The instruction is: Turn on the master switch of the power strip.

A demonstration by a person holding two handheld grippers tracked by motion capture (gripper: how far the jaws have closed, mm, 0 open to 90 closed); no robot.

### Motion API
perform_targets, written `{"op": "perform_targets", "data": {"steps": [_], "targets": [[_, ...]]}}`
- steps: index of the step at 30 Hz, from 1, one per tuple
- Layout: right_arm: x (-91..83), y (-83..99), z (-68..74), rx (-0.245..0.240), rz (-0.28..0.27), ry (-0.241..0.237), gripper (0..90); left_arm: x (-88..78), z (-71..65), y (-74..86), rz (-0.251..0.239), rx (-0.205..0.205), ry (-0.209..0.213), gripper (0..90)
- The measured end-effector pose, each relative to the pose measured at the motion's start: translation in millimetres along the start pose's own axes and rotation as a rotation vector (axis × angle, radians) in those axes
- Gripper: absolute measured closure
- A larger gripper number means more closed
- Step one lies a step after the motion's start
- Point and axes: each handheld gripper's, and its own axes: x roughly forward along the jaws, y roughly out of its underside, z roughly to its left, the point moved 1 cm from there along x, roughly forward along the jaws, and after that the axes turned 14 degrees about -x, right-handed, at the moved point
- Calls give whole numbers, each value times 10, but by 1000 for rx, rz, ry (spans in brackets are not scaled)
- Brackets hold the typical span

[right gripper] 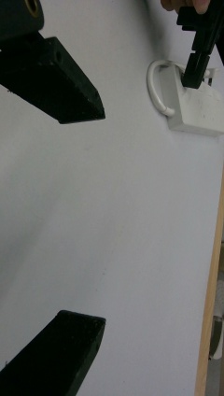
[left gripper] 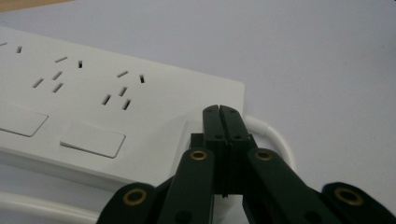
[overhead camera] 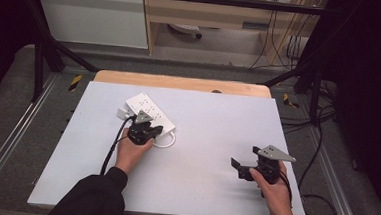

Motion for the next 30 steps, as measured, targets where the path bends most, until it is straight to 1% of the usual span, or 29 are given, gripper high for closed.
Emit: {"op": "perform_targets", "data": {"steps": [2, 5, 8, 17, 24, 25, 26, 28, 30], "targets": [[3, -1, -1, 1, 0, 0, 32, -7, 8, -6, -3, -8, -4, 900], [3, -3, -5, 8, -4, 1, 32, -21, 24, -18, -2, -21, 1, 900], [0, -3, -21, 9, -7, 4, 32, -21, 30, -25, 0, -11, 2, 900], [-4, -9, -22, 12, -11, 4, 32, -6, 31, -42, -9, 0, 1, 900], [-19, -11, -38, 12, -17, 8, 32, -31, 34, -80, -31, -17, 6, 900], [-20, -12, -37, 13, -17, 9, 32, -36, 34, -83, -36, -14, 7, 899], [-19, -12, -37, 12, -17, 9, 31, -40, 33, -87, -41, -8, 1, 847], [-16, -13, -32, 13, -15, 7, 31, -54, 39, -96, -53, -12, -2, 765], [-14, -15, -28, 12, -13, 6, 31, -73, 51, -107, -63, -14, -1, 736]]}}
